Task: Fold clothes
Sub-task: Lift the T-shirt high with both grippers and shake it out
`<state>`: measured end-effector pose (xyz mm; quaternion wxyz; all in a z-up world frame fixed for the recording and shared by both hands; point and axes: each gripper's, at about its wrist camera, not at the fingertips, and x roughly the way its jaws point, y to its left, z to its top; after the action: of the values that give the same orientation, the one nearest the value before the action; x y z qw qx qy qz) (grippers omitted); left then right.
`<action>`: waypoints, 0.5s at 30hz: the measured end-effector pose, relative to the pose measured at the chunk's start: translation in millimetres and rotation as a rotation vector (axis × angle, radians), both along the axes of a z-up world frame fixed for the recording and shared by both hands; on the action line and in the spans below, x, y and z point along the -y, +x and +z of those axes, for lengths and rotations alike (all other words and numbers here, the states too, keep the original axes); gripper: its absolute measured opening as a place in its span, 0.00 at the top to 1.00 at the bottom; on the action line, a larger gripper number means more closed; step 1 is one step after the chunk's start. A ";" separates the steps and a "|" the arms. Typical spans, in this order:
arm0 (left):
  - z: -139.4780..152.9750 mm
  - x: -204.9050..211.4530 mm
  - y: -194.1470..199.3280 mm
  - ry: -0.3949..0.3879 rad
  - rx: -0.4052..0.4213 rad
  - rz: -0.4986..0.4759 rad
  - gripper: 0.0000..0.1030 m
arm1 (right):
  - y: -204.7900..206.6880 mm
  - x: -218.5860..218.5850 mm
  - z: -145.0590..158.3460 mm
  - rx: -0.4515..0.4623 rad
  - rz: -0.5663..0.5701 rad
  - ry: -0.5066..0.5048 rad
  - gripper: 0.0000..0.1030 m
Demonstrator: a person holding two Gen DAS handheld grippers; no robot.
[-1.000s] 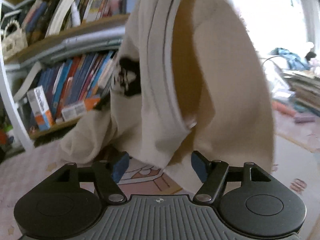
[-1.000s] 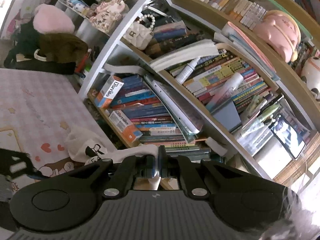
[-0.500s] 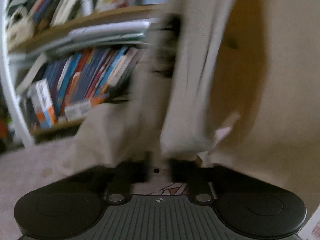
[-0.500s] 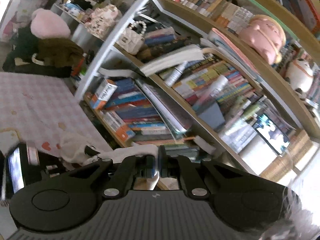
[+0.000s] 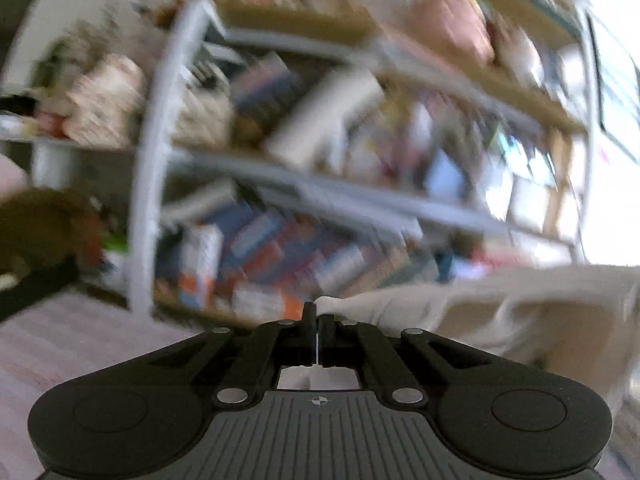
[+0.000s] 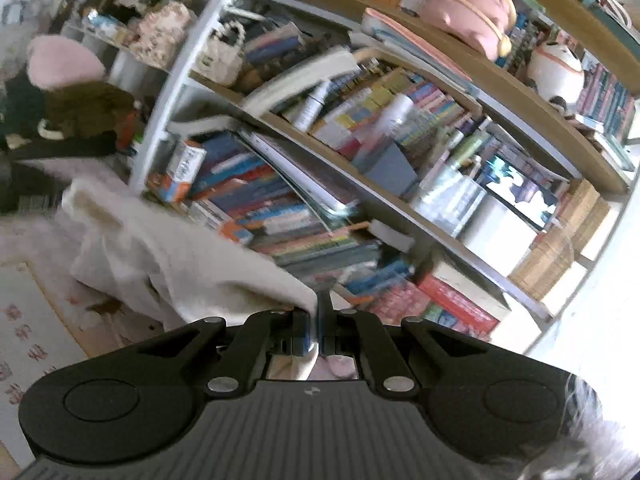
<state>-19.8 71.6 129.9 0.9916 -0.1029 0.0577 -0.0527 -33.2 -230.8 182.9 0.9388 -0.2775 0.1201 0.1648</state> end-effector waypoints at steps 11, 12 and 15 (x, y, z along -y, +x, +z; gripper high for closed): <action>175.5 -35.4 -119.8 -0.088 0.719 0.075 1.00 | -133.0 0.6 105.1 0.698 0.232 0.118 0.96; 185.0 -34.8 -128.9 -0.087 0.780 0.070 1.00 | -141.2 3.6 113.7 0.760 0.240 0.148 0.96; 204.7 -29.8 -143.2 -0.079 0.908 0.060 1.00 | -154.4 11.8 133.1 0.877 0.258 0.241 0.96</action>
<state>-163.0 101.3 334.6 0.9128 -0.1089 -0.3881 -0.0659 -187.6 -242.6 316.0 0.8984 -0.2225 -0.3433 0.1600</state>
